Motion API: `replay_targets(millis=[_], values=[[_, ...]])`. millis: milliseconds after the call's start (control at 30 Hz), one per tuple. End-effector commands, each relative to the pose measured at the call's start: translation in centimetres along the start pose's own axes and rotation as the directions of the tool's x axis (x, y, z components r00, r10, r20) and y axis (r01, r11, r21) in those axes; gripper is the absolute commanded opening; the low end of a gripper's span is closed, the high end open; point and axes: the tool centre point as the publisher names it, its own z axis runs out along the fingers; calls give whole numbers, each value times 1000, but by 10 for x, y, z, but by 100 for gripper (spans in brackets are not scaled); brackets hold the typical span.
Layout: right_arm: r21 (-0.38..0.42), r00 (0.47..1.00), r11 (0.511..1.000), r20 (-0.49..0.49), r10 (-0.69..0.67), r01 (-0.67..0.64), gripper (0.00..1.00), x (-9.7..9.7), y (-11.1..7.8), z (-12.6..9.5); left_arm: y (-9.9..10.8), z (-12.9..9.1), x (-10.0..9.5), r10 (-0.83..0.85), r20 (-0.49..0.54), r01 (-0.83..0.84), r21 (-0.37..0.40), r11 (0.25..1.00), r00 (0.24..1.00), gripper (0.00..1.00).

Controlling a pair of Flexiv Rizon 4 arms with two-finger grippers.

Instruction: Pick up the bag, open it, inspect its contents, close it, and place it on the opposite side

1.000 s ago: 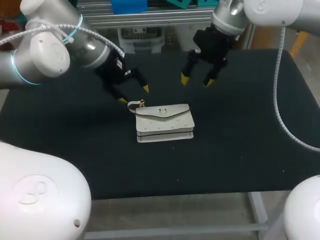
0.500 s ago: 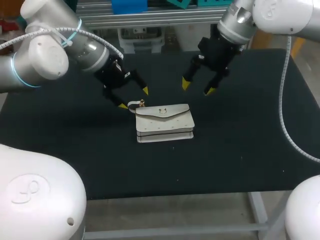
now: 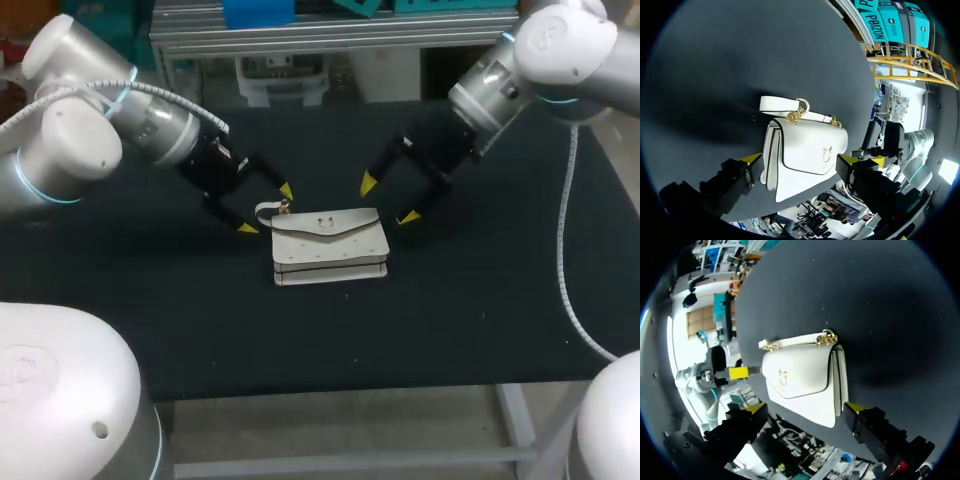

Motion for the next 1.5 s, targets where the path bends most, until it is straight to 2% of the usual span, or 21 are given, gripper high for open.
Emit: replay_targets(millis=[33,167,300,467,567,600,800,833,867,933,1100,1200,1267,1300,1333,1367,1400,1500], values=[[29,1000,999,-21,15,-14,100,-6,10,12,-8,10,-6,2,-101,-5,-35,999,995,100],[-20,998,999,-50,44,-45,100,-12,12,17,-9,17,-5,15,-151,-24,-58,998,988,98],[-63,998,998,-65,15,-20,100,-11,20,20,-13,24,-2,29,-169,-39,-55,998,985,91],[-70,996,997,-92,13,-20,100,-16,29,24,-15,28,-1,31,-183,-44,-66,997,983,81],[-64,995,998,-98,18,-25,99,-16,30,28,-14,29,-3,22,-186,-36,-68,997,982,71],[-64,995,998,-99,18,-25,100,-15,29,29,-13,28,-4,22,-187,-35,-67,997,982,71],[-67,995,997,-97,21,-28,84,-16,24,37,-1,29,-9,20,-205,-36,-74,997,979,68],[-69,995,997,-96,22,-28,76,-16,24,38,1,29,-9,17,-212,-35,-78,996,977,66],[-73,995,997,-97,21,-28,72,-16,23,39,3,30,-10,19,-214,-36,-77,996,977,64],[-83,995,996,-96,15,-24,67,-14,20,39,6,31,-9,19,-220,-37,-78,996,975,48],[-89,996,996,-94,5,-13,65,-12,18,40,7,35,-6,29,-219,-48,-80,996,975,47],[-91,995,996,-95,5,-14,60,-13,20,42,6,37,-5,31,-222,-51,-86,995,975,45],[-91,995,996,-96,7,-16,51,-15,22,45,6,41,-4,35,-223,-58,-93,994,974,43],[-86,996,996,-93,10,-18,41,-16,23,47,6,43,-3,36,-215,-58,-95,994,976,37],[-83,996,996,-91,10,-17,20,-16,24,49,5,45,-3,35,-209,-57,-98,994,977,29],[-80,996,997,-90,9,-16,0,-17,24,50,5,47,-3,35,-200,-56,-99,994,979,6],[-77,996,997,-87,8,-15,0,-18,25,51,4,49,-4,36,-193,-55,-97,994,981,0],[-77,996,997,-88,3,-10,0,-22,25,53,0,52,-6,31,-182,-49,-94,994,983,0]])
